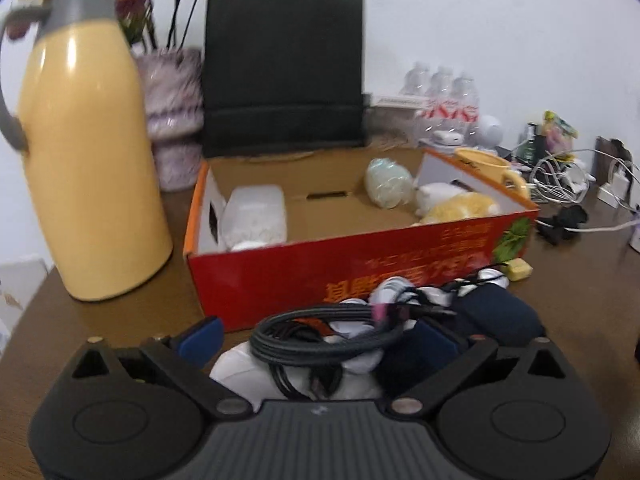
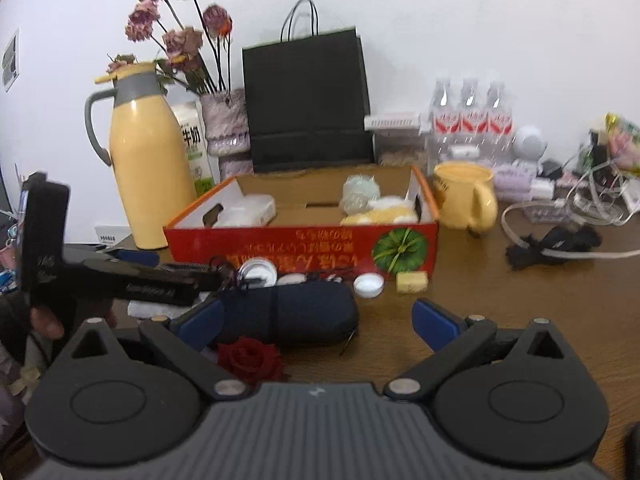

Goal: Organize objects
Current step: 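Grasp the braided cable with the left tool while the right tool grasps the red rose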

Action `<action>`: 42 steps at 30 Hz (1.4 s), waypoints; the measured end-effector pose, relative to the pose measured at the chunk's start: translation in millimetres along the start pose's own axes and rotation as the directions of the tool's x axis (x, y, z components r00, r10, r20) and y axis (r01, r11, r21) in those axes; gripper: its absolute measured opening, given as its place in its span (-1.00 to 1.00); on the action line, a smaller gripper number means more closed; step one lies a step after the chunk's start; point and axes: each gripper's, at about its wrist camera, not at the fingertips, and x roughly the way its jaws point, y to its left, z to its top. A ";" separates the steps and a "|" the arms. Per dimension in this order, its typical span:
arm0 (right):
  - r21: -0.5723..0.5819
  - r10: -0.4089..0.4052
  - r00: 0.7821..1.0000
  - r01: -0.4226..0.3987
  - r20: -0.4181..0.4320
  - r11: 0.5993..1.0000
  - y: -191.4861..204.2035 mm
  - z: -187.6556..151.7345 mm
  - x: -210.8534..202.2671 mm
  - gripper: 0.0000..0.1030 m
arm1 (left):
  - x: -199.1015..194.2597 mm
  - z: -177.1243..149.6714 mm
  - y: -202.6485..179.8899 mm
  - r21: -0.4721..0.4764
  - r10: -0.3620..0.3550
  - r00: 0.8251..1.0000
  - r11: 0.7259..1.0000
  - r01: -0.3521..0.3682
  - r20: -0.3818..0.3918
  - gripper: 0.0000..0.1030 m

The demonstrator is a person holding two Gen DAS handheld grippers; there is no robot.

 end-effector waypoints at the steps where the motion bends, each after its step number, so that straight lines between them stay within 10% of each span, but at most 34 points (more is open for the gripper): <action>1: 0.000 0.005 1.000 -0.005 -0.012 1.000 0.2 -2.4 5.6 1.00 | 3.6 0.0 3.1 -0.016 -0.022 1.000 1.000 0.022 -0.006 0.95; 15: -0.002 0.034 0.997 -0.034 -0.065 0.999 5.4 -20.9 14.5 1.00 | -53.5 -5.0 -13.4 -0.049 -0.068 0.988 0.996 0.075 0.142 0.66; 29: -0.004 0.060 0.988 -0.062 -0.144 0.998 16.9 -54.5 -6.4 0.89 | -139.1 -118.5 -39.1 -0.078 0.067 0.998 0.995 -0.068 -0.016 0.69; 34: -0.075 0.067 0.989 -0.077 -0.132 0.994 29.2 -37.1 25.5 0.83 | -141.8 -124.9 -45.0 0.000 -0.013 1.000 1.000 0.013 -0.011 0.85; 42: -0.101 0.059 0.983 -0.077 -0.173 0.992 49.1 -34.9 58.8 -0.04 | -156.0 -120.0 -28.0 -0.063 -0.171 0.985 0.983 0.171 0.004 0.93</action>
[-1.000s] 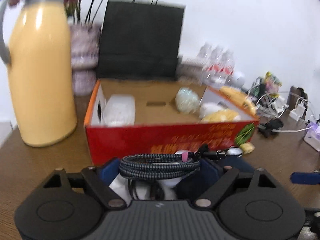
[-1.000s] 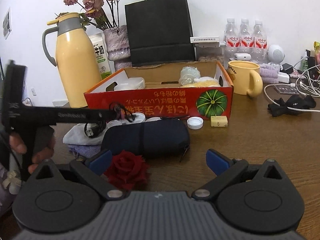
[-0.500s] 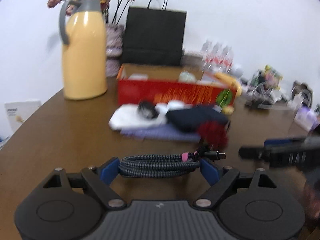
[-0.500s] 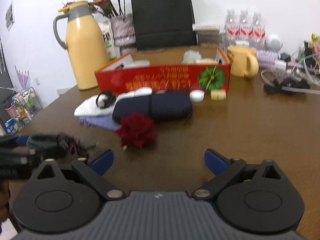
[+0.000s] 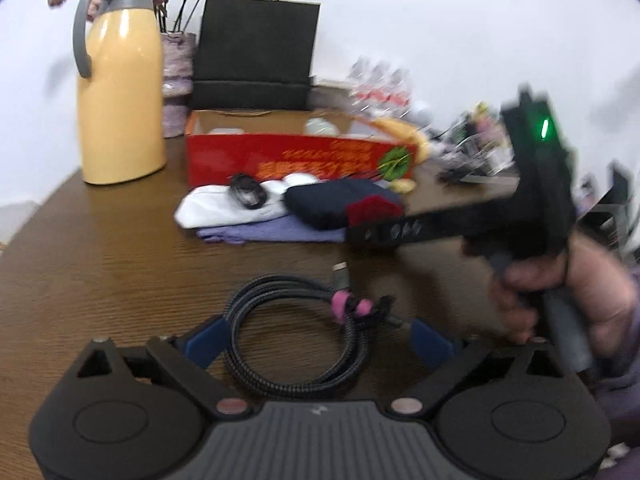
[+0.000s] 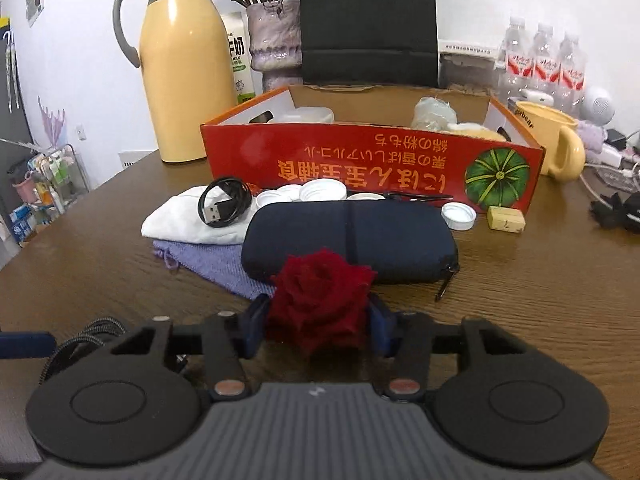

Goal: Organize objects
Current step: 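Grasp the braided cable with the left tool while the right tool grasps the red rose, then place the braided cable and red rose into the cardboard box with both tools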

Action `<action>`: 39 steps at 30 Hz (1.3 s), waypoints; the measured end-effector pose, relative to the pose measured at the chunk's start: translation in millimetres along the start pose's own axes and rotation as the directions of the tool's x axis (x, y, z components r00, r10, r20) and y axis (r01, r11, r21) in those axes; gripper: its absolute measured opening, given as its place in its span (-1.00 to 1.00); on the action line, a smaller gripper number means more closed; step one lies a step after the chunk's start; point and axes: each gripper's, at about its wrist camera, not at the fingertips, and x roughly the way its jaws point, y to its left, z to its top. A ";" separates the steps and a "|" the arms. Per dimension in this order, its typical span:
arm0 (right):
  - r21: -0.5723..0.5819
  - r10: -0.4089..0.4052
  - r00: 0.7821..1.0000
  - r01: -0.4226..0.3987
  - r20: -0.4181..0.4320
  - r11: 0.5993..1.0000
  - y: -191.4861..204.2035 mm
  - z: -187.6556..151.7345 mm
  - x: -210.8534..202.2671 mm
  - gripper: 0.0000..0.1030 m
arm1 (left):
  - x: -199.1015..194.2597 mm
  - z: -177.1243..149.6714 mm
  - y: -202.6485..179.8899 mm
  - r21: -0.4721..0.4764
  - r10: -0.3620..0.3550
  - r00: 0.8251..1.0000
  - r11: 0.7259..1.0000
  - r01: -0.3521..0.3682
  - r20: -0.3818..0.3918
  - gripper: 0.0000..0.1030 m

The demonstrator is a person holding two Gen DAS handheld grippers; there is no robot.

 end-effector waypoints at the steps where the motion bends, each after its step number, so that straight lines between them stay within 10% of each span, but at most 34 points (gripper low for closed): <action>1: -0.004 -0.001 1.000 0.001 0.003 1.000 -0.3 -2.0 -3.7 -0.07 | -2.9 2.2 3.3 -0.023 -0.021 1.000 1.000 0.021 0.012 0.95; 11: 0.047 -0.062 0.997 0.060 0.036 0.997 -22.8 -27.6 -59.7 -0.07 | 43.9 24.3 -19.2 -0.076 0.195 0.980 0.978 -0.197 -0.027 1.00; 16: 0.070 -0.073 0.997 0.071 0.020 0.995 -29.9 -45.5 -76.2 -0.07 | 61.2 23.4 -24.6 -0.046 0.351 0.932 0.933 -0.356 -0.089 0.99; 33: 0.036 -0.013 0.997 0.010 0.079 0.999 -14.8 -59.9 -116.1 -0.07 | 17.0 -5.6 -44.8 -0.012 0.372 0.915 0.926 -0.378 -0.158 0.88; 39: 0.023 -0.011 0.997 0.009 0.075 1.000 -13.0 -59.4 -116.2 -0.08 | 4.8 -4.4 -51.9 0.007 0.324 0.944 0.946 -0.324 -0.069 0.71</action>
